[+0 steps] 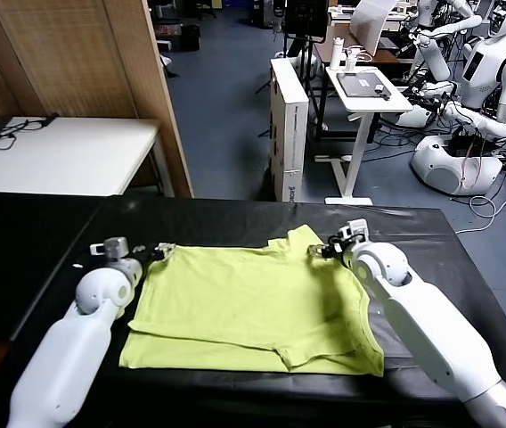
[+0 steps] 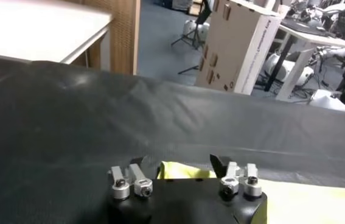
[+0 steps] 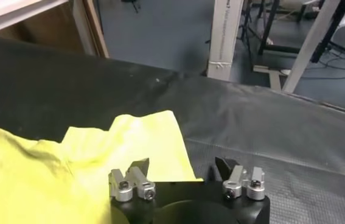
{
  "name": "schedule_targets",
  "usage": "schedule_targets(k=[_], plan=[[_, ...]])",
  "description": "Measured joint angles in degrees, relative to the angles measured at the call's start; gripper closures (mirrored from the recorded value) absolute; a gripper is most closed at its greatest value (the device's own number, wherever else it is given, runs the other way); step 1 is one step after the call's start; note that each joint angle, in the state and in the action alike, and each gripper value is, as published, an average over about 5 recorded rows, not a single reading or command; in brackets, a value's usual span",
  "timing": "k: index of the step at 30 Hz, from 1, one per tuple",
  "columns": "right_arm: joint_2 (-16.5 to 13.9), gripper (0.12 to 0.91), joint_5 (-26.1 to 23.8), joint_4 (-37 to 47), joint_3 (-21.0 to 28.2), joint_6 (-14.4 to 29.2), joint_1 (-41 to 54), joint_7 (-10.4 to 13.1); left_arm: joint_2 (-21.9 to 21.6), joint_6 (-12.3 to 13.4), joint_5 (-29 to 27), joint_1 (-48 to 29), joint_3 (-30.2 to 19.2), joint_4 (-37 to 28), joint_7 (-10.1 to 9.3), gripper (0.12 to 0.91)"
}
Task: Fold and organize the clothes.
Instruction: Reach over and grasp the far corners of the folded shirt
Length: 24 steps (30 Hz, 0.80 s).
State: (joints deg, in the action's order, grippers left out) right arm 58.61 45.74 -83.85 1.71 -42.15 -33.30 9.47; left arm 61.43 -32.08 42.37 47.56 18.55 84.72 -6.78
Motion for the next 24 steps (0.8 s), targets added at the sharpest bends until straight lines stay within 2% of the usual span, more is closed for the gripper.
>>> schedule_targets(k=[3,5,8,10,13,19,24], plan=[[0.0,0.685,-0.1,0.1,0.0,0.0,0.0,-0.2,0.0,0.3,-0.6,0.3,0.0,-0.1,0.57,0.525],[0.1,0.799,-0.3,0.2,0.0,0.0,0.0,-0.2,0.0,0.5,-0.8,0.4,0.0,-0.1,0.81,0.626],[0.2,0.881,-0.6,0.4,0.0,0.0,0.0,-0.3,0.0,0.6,-1.0,0.5,-0.1,-0.2,0.93,0.757],[0.2,0.885,-0.9,0.5,0.0,0.0,-0.1,-0.5,0.0,0.6,-1.0,0.6,-0.1,-0.2,1.02,0.800],[0.3,0.886,-1.3,0.3,-0.3,0.1,-0.5,-0.8,-0.1,0.6,-1.2,0.7,-0.1,-0.1,1.20,0.824],[-0.3,0.886,-1.2,-1.5,-1.6,0.4,-2.1,-1.3,-0.3,0.6,-1.3,1.3,0.3,1.0,1.15,0.839],[-1.5,0.886,-0.9,-5.1,-3.4,3.3,-4.6,-1.4,-1.0,0.5,-0.4,2.9,1.3,3.6,0.69,0.841]])
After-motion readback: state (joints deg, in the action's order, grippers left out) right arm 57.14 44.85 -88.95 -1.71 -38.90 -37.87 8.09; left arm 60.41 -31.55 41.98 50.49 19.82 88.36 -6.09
